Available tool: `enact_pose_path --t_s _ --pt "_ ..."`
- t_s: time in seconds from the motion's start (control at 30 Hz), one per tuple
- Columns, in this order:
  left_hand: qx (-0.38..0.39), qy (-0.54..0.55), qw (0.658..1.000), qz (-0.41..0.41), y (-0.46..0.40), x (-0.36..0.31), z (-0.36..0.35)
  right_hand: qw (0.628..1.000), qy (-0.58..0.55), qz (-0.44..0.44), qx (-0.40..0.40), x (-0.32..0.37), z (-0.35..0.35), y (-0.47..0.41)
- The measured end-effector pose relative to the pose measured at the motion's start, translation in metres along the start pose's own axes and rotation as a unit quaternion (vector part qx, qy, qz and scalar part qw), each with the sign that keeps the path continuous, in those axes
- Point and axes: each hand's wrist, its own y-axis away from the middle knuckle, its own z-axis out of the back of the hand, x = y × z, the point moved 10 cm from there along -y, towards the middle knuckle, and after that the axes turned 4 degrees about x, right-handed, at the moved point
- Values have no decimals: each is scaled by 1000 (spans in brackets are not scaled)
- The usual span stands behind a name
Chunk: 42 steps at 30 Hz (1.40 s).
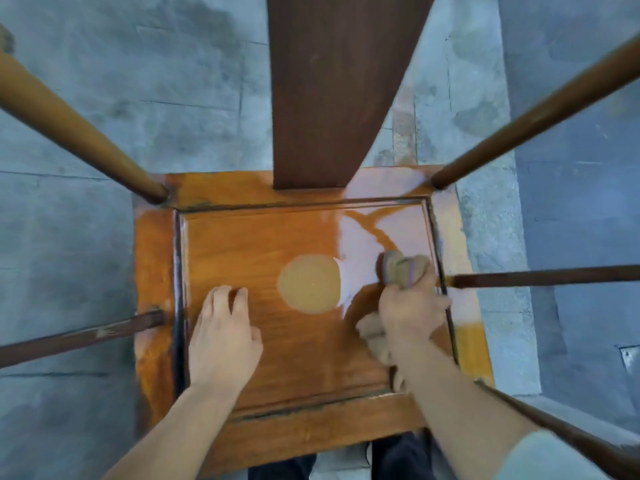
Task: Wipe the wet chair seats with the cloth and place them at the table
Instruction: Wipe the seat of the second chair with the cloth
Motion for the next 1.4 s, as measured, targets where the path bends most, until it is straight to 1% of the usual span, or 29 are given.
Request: enact_pose_path --t_s 0.07,0.13,0.23,0.27,0.33,0.4,0.47,0.5,0.53,0.6,0.63,0.67,0.73,0.8,0.83,0.87,0.93,0.97,1.0,1.03,1.07,1.1,1.17,1.2,1.23,1.27,1.3,1.37,1.4 --pt "-17 22 1000 -11 -1 1 3 998 23 58 12 52 -3 -11" --pt "-26 64 998 -13 5 4 0 986 79 136 47 93 -25 8" --pt "-13 121 993 -7 18 10 -11 945 131 273 122 122 -71 68" --pt "-6 131 991 -12 21 9 -14 936 125 290 157 121 -83 79" --pt "-2 156 988 2 26 15 -16 934 92 281 199 128 -88 72" --pt "-8 185 982 39 32 21 -16 939 97 272 185 141 -86 58" --pt "-30 215 974 60 36 23 -15 927 124 320 155 164 -89 63" --pt "-44 228 970 69 36 24 -14 900 149 376 165 175 -98 79" --pt "-51 241 966 78 38 24 -14 856 185 443 191 178 -111 101" --pt "-45 252 962 98 47 25 -21 740 247 565 269 163 -133 148" --pt "-46 260 959 107 53 27 -25 700 259 594 302 154 -138 161" --pt "-49 264 957 115 58 29 -27 683 263 599 325 153 -143 164" --pt "-28 251 961 114 63 29 -34 693 238 605 310 176 -148 162" --pt "-5 228 969 99 62 25 -43 705 229 624 247 222 -155 167" --pt "-9 223 969 103 60 30 -43 724 212 621 213 251 -160 169" --pt "-17 213 971 112 57 36 -43 762 187 592 184 279 -165 165" --pt "-50 204 971 117 53 39 -38 876 89 448 157 317 -165 136" --pt "-62 207 969 118 53 39 -38 911 56 382 146 324 -168 128" --pt "-70 213 967 121 55 42 -40 919 52 368 133 328 -172 134" --pt "-78 219 965 117 56 42 -40 902 76 408 117 333 -176 147" --pt "-80 223 965 108 60 44 -40 865 105 479 106 333 -179 166" --pt "-84 223 966 96 62 45 -40 817 116 553 111 328 -178 183" --pt "-81 217 970 79 65 49 -42 720 155 658 160 311 -178 199" --pt "-72 213 972 67 68 48 -42 672 208 684 192 302 -180 200" --pt "-64 208 974 54 68 47 -43 636 262 695 208 297 -182 196" --pt "-62 208 975 48 69 45 -46 626 293 691 214 299 -185 194" --pt "-57 207 975 49 71 45 -50 647 289 673 214 306 -188 193" --pt "-43 208 976 48 79 43 -60 763 226 576 186 317 -192 188" --pt "-40 208 976 51 84 42 -66 795 202 548 162 313 -192 198"
